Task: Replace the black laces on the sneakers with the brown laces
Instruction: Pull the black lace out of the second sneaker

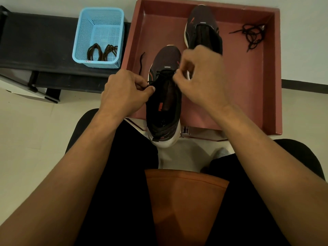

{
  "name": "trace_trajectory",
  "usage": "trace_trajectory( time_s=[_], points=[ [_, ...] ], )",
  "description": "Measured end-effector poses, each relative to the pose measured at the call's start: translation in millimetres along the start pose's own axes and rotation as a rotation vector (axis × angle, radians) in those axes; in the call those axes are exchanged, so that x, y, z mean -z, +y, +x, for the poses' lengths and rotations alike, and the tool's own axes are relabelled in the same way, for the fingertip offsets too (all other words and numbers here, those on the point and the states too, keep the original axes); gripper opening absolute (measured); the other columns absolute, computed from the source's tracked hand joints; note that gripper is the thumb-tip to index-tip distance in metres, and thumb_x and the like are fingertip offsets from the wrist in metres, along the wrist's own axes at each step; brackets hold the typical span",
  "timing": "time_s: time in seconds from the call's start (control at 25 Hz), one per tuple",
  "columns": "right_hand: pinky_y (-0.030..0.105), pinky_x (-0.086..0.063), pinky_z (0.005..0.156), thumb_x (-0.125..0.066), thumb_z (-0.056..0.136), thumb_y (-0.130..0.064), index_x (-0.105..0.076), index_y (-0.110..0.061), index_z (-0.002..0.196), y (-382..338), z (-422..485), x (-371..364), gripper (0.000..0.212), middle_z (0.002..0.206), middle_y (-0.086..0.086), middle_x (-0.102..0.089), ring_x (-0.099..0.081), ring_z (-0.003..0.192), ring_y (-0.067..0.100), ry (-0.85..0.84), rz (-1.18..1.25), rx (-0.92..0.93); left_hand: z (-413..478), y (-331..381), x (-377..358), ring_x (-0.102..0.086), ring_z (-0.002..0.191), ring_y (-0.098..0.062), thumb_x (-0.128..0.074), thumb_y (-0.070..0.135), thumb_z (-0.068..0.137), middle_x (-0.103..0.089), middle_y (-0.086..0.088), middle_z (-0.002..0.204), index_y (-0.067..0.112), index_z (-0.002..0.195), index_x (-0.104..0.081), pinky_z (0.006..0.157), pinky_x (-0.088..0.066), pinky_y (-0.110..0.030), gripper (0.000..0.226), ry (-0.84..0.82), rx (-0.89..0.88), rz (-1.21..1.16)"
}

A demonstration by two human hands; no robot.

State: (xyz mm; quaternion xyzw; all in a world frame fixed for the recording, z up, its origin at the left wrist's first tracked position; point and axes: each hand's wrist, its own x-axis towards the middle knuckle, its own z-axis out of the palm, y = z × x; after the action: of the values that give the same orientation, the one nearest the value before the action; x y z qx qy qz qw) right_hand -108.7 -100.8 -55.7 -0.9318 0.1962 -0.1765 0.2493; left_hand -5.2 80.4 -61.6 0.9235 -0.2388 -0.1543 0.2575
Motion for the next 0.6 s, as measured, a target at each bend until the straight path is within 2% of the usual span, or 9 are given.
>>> trace_trajectory(
  time_s=[0.08, 0.16, 0.28, 0.4, 0.52, 0.6],
  points=[
    [0.010, -0.035, 0.063, -0.067, 0.087, -0.030, -0.064, -0.021, 0.083, 7.1, 1.0, 8.6, 0.011, 0.092, -0.005, -0.059, -0.056, 0.075, 0.008, 0.036, -0.018, -0.059, 0.2, -1.9, 1.3, -0.067, 0.080, -0.010, -0.077, 0.048, 0.088, -0.065, 0.020, 0.072, 0.035, 0.087, -0.080, 0.079, -0.055, -0.033, 0.014, 0.001, 0.004, 0.000],
    [0.009, -0.032, 0.062, -0.069, 0.088, -0.030, -0.066, -0.021, 0.096, 6.3, -1.5, 11.3, 0.012, 0.105, -0.004, -0.057, -0.055, 0.081, 0.008, 0.016, -0.066, -0.068, 0.2, -2.0, 1.9, -0.067, 0.080, -0.010, -0.077, 0.049, 0.088, -0.065, 0.020, 0.071, 0.036, 0.084, -0.077, 0.079, -0.055, -0.033, 0.013, -0.001, 0.005, -0.001],
    [0.014, -0.042, 0.065, -0.070, 0.089, -0.034, -0.070, -0.024, 0.116, -9.1, -6.9, 4.6, 0.029, 0.119, 0.001, -0.052, -0.051, 0.099, 0.008, -0.024, -0.135, 0.097, -0.1, 0.0, 2.1, -0.066, 0.077, -0.009, -0.077, 0.049, 0.087, -0.064, 0.019, 0.069, 0.040, 0.077, -0.071, 0.076, -0.053, -0.032, 0.015, -0.014, 0.005, 0.000],
    [0.024, -0.051, 0.068, -0.077, 0.088, -0.044, -0.078, -0.023, 0.106, -22.1, -11.1, -11.0, 0.028, 0.122, 0.002, -0.052, -0.050, 0.111, 0.015, -0.138, -0.182, 0.213, -0.5, 2.0, 4.0, -0.063, 0.071, -0.005, -0.077, 0.048, 0.087, -0.064, 0.017, 0.067, 0.040, 0.069, -0.066, 0.072, -0.049, -0.031, 0.022, -0.012, 0.001, 0.000],
    [0.024, -0.048, 0.067, -0.081, 0.086, -0.044, -0.080, -0.022, 0.097, -20.6, -11.2, -22.9, 0.025, 0.119, 0.000, -0.053, -0.050, 0.110, 0.017, -0.133, -0.242, 0.191, -1.1, 3.2, 3.7, -0.063, 0.071, -0.004, -0.077, 0.048, 0.086, -0.065, 0.016, 0.067, 0.040, 0.070, -0.067, 0.072, -0.050, -0.031, 0.020, -0.015, -0.006, -0.010],
    [0.025, -0.048, 0.066, -0.079, 0.087, -0.043, -0.079, -0.025, 0.092, -17.1, -8.3, -19.8, 0.019, 0.113, -0.003, -0.053, -0.050, 0.106, 0.014, -0.122, -0.165, 0.178, -2.3, 3.3, 3.4, -0.065, 0.072, -0.007, -0.078, 0.049, 0.085, -0.066, 0.016, 0.067, 0.040, 0.071, -0.068, 0.074, -0.054, -0.033, 0.019, -0.014, -0.003, -0.009]
  ],
)
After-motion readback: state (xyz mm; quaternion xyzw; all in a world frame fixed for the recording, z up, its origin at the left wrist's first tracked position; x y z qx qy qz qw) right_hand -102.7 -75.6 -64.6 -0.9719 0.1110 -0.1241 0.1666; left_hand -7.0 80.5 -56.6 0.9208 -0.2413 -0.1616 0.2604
